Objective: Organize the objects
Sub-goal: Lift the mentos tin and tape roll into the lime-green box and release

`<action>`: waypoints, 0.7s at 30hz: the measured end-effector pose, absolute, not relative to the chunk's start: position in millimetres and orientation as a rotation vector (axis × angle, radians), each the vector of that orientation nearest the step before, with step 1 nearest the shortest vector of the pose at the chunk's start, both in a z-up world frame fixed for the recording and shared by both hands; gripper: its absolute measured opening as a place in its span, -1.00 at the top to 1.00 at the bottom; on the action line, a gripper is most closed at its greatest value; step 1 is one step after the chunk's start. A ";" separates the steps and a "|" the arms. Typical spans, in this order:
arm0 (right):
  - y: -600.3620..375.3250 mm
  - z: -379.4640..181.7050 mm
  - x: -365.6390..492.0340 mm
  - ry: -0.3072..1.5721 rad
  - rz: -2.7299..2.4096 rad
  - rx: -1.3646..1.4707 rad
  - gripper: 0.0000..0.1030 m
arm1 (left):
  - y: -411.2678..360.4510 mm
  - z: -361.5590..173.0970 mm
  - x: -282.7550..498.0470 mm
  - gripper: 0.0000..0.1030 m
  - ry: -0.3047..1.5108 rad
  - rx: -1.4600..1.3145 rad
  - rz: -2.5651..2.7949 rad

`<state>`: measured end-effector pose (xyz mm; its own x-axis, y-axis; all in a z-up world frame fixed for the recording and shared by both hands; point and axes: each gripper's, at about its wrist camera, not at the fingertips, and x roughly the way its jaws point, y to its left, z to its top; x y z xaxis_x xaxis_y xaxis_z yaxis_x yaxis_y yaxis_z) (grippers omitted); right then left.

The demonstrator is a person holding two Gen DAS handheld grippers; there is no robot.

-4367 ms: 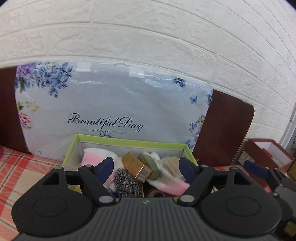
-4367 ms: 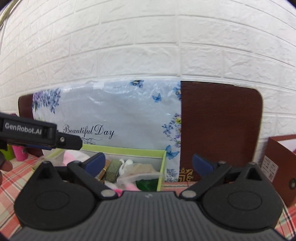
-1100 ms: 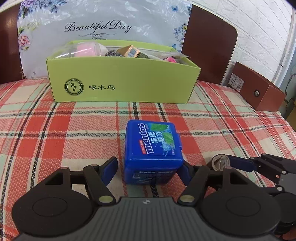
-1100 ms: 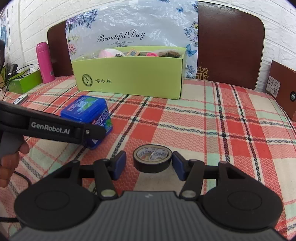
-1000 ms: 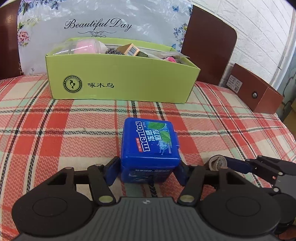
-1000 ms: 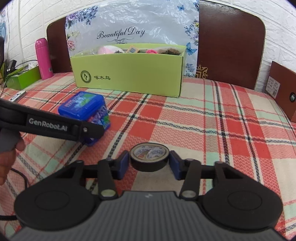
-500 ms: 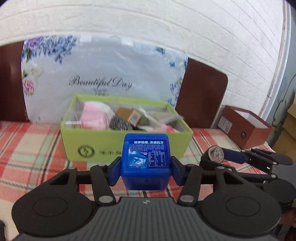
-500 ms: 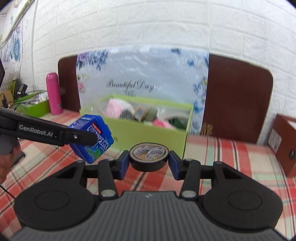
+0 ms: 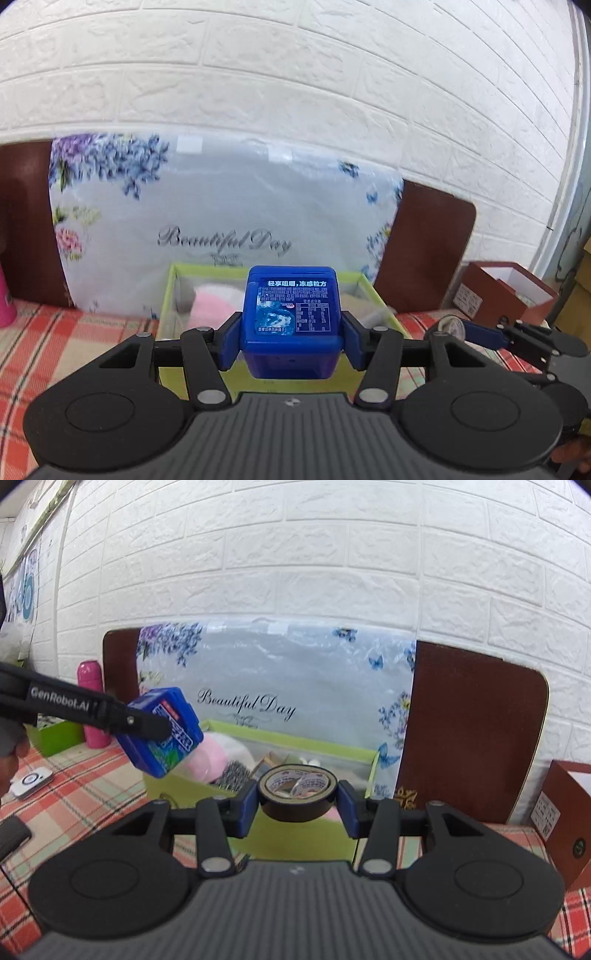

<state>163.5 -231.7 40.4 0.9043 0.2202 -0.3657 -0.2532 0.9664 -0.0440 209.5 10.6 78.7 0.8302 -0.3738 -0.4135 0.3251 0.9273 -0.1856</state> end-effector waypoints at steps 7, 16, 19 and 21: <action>-236.9 45.1 225.5 0.336 0.211 -0.028 0.13 | 10.1 74.6 282.4 -0.11 0.522 -0.139 -0.321; -220.2 10.9 300.4 0.404 0.201 -0.059 -0.38 | 9.5 52.7 316.8 -0.60 0.509 -0.103 -0.258; -217.9 -5.8 298.2 0.429 0.199 -0.077 -0.54 | 14.6 50.1 304.4 -0.65 0.468 -0.093 -0.254; -217.4 -11.4 292.0 0.421 0.197 -0.088 -0.70 | 15.6 51.6 297.4 -0.65 0.445 -0.083 -0.246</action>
